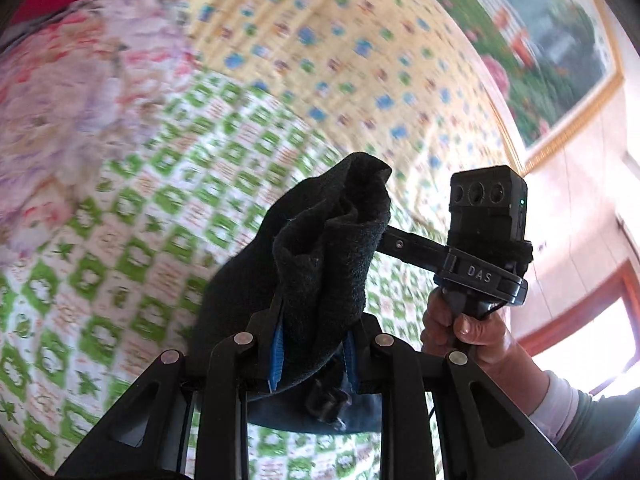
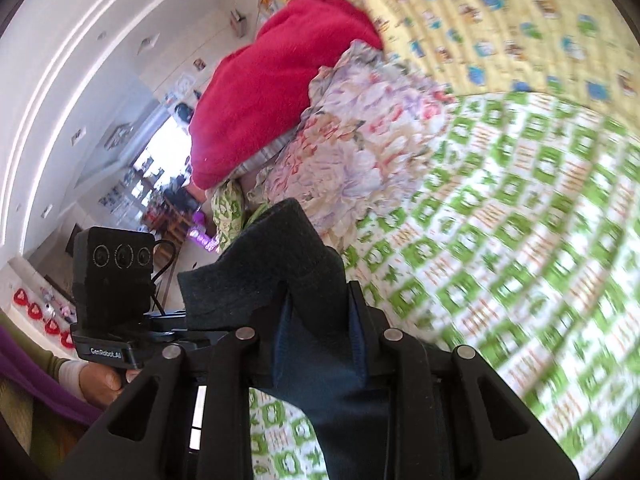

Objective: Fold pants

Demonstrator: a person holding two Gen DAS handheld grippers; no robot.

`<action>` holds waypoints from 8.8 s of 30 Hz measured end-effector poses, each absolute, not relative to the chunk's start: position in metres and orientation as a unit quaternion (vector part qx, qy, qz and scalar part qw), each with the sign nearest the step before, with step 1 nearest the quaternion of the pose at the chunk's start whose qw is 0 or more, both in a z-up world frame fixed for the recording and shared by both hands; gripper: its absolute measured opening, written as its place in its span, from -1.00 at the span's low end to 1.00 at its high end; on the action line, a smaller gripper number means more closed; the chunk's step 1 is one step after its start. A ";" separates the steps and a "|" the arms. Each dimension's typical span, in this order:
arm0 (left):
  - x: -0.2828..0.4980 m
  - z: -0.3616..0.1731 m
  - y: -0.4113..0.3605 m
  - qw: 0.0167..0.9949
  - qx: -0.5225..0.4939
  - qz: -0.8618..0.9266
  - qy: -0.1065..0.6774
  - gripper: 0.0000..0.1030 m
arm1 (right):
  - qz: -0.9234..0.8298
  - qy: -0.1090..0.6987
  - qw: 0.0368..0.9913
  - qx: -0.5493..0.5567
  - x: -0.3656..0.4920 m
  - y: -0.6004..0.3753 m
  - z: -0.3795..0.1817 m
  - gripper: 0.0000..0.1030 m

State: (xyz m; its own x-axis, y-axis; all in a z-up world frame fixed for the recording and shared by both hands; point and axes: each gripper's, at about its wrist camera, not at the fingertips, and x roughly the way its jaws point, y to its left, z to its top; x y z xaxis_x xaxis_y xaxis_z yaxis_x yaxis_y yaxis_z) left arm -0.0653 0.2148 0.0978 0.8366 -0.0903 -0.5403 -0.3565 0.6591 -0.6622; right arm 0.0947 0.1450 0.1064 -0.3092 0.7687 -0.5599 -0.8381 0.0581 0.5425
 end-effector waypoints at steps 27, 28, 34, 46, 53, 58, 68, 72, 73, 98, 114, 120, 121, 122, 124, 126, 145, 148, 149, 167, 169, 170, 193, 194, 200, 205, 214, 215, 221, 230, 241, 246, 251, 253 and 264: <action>0.024 0.077 0.076 0.870 -0.254 -0.038 0.420 -0.55 | 0.568 0.448 0.683 0.103 0.100 -0.039 0.042 -0.56; 0.026 0.076 0.072 0.870 -0.249 -0.040 0.423 -0.55 | 0.564 0.448 0.685 0.108 0.100 -0.043 0.039 -0.56; 0.036 0.069 0.049 0.869 -0.216 -0.052 0.442 -0.54 | 0.546 0.449 0.697 0.122 0.100 -0.065 0.028 -0.62; 0.047 0.048 0.012 0.866 -0.154 -0.063 0.472 -0.54 | 0.511 0.464 0.709 0.147 0.098 -0.098 0.009 -0.87; 0.051 0.039 -0.005 0.860 -0.116 -0.067 0.493 -0.19 | 0.464 0.489 0.722 0.156 0.093 -0.113 -0.001 -0.87; 0.044 0.048 0.003 0.856 -0.144 -0.076 0.491 0.02 | 0.404 0.506 0.746 0.156 0.092 -0.128 -0.001 -0.14; 0.021 0.064 0.051 0.857 -0.209 -0.030 0.470 0.08 | 0.402 0.493 0.753 0.166 0.078 -0.126 0.015 0.31; 0.010 0.065 0.070 0.858 -0.223 -0.007 0.463 0.12 | 0.398 0.492 0.758 0.159 0.074 -0.119 0.020 0.39; 0.008 0.065 0.076 0.857 -0.228 -0.002 0.462 0.12 | 0.392 0.492 0.761 0.158 0.072 -0.118 0.021 0.44; -0.015 0.047 0.156 0.831 -0.321 0.077 0.448 0.29 | 0.288 0.545 0.774 0.144 0.049 -0.095 0.017 0.83; -0.014 0.021 0.182 0.800 -0.366 0.088 0.468 0.42 | 0.249 0.569 0.772 0.138 0.049 -0.081 0.004 0.96; -0.009 0.011 0.188 0.789 -0.378 0.082 0.477 0.44 | 0.235 0.574 0.769 0.154 0.055 -0.083 -0.004 0.97; -0.007 0.009 0.188 0.787 -0.379 0.081 0.480 0.44 | 0.233 0.575 0.768 0.158 0.056 -0.084 -0.006 0.97; -0.005 0.007 0.188 0.786 -0.380 0.080 0.482 0.44 | 0.231 0.577 0.767 0.161 0.057 -0.085 -0.008 0.97; 0.000 0.004 0.187 0.782 -0.382 0.076 0.486 0.44 | 0.230 0.581 0.763 0.164 0.058 -0.085 -0.014 0.97; 0.005 0.000 0.185 0.780 -0.382 0.075 0.490 0.44 | 0.230 0.583 0.763 0.162 0.057 -0.085 -0.017 0.97; 0.037 -0.021 0.172 0.765 -0.390 0.049 0.510 0.52 | 0.280 0.583 0.736 0.201 0.059 -0.115 -0.045 0.12; 0.041 -0.026 0.166 0.768 -0.396 0.036 0.502 0.50 | 0.287 0.580 0.730 0.219 0.058 -0.121 -0.049 0.10; 0.043 -0.028 0.163 0.768 -0.398 0.029 0.501 0.43 | 0.290 0.579 0.728 0.225 0.058 -0.123 -0.050 0.10; 0.025 0.009 0.155 0.810 -0.375 0.012 0.450 -0.44 | 0.330 0.551 0.738 0.207 0.050 -0.113 -0.022 -0.10; 0.020 0.020 0.155 0.817 -0.370 0.014 0.442 -0.44 | 0.339 0.544 0.739 0.206 0.051 -0.109 -0.013 -0.11; 0.017 0.025 0.155 0.820 -0.368 0.017 0.438 -0.44 | 0.344 0.541 0.739 0.207 0.052 -0.107 -0.010 -0.11; -0.058 0.059 0.254 0.831 -0.395 0.150 0.361 -0.46 | 0.467 0.515 0.709 0.119 0.088 0.043 0.028 -0.12; -0.057 0.057 0.255 0.830 -0.396 0.153 0.362 -0.46 | 0.467 0.515 0.709 0.118 0.089 0.046 0.028 -0.12; -0.053 0.050 0.268 0.826 -0.398 0.168 0.362 -0.45 | 0.472 0.520 0.705 0.103 0.100 0.067 0.022 -0.12; -0.052 0.046 0.279 0.823 -0.400 0.181 0.360 -0.45 | 0.477 0.524 0.699 0.094 0.108 0.086 0.018 -0.12; -0.046 0.027 0.293 0.812 -0.406 0.194 0.371 -0.44 | 0.479 0.531 0.696 0.067 0.118 0.108 0.006 -0.12; -0.045 0.025 0.293 0.812 -0.405 0.195 0.373 -0.42 | 0.478 0.533 0.695 0.065 0.120 0.109 0.004 -0.12; -0.039 0.012 0.291 0.802 -0.399 0.199 0.396 0.10 | 0.453 0.549 0.701 0.046 0.128 0.109 -0.009 0.07; -0.050 0.007 0.286 0.796 -0.376 0.234 0.412 0.40 | 0.429 0.545 0.720 0.032 0.135 0.092 -0.015 0.49; -0.063 0.024 0.273 0.806 -0.346 0.260 0.404 0.50 | 0.460 0.499 0.734 0.021 0.117 0.089 0.016 0.65; -0.070 0.027 0.266 0.808 -0.343 0.263 0.400 0.51 | 0.476 0.471 0.743 -0.003 0.100 0.090 0.030 0.69; -0.080 0.031 0.256 0.813 -0.340 0.275 0.386 0.56 | 0.492 0.430 0.757 -0.029 0.078 0.087 0.040 0.75; -0.084 0.032 0.251 0.815 -0.335 0.281 0.380 0.56 | 0.493 0.411 0.766 -0.040 0.069 0.084 0.043 0.84; -0.096 0.044 0.208 0.844 -0.272 0.298 0.354 0.59 | 0.517 0.338 0.782 -0.084 0.029 0.068 0.046 0.98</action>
